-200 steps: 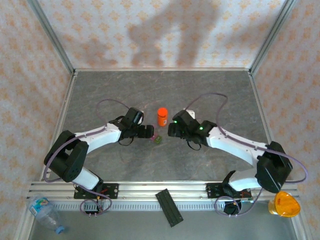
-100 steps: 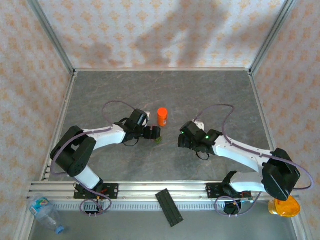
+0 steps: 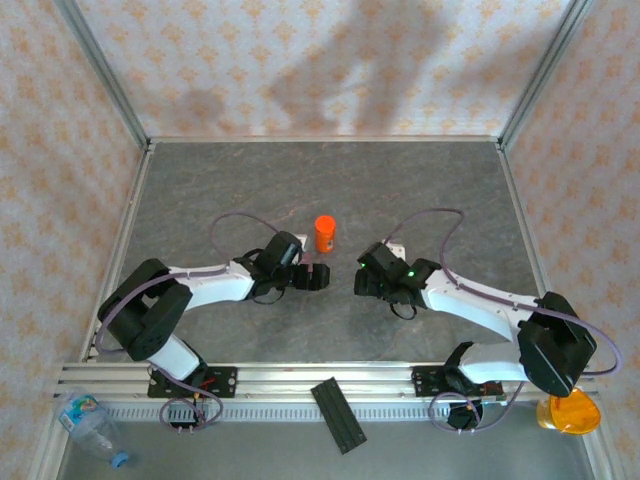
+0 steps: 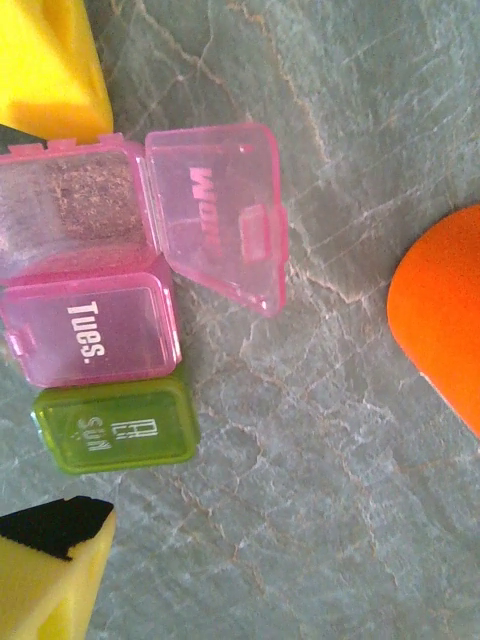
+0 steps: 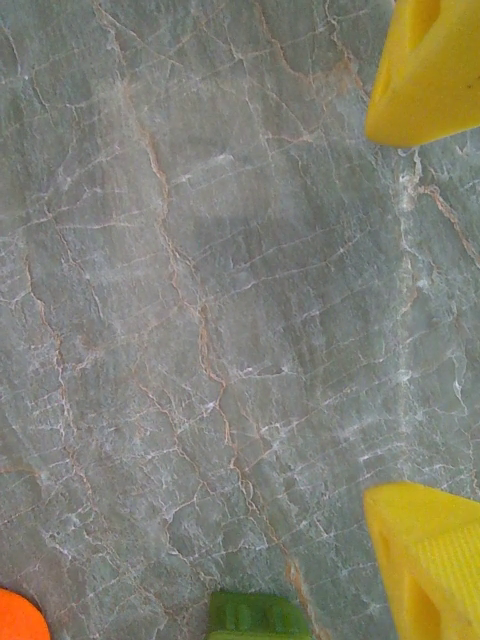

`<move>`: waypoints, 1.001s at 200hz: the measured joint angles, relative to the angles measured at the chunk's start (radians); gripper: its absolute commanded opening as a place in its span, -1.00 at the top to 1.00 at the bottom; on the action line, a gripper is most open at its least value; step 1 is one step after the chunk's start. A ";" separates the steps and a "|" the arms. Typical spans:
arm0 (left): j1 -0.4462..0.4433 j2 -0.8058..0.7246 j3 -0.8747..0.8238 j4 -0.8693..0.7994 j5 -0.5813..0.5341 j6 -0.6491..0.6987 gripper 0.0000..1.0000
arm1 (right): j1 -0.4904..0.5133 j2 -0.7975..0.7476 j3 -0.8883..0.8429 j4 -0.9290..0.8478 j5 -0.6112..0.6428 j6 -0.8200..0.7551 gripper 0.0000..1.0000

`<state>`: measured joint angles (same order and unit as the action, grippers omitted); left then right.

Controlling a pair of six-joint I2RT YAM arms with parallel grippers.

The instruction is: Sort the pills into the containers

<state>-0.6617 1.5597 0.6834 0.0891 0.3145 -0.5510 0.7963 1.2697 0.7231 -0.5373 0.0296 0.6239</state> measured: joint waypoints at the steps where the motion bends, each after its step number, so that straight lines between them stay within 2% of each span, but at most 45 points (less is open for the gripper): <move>1: 0.000 0.000 0.000 0.001 0.000 -0.001 -0.83 | 0.000 0.000 0.000 0.000 0.000 0.000 -0.74; 114: -0.100 0.051 0.028 0.095 0.000 -0.098 -0.83 | -0.190 -0.027 0.000 -0.005 -0.005 -0.061 -0.74; 200: -0.175 0.140 0.094 0.145 0.001 -0.142 -0.83 | -0.239 -0.042 0.000 -0.014 -0.022 -0.087 -0.74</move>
<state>-0.8368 1.7000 0.7773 0.2337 0.3153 -0.6926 0.5571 1.2274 0.7231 -0.5510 0.0078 0.5369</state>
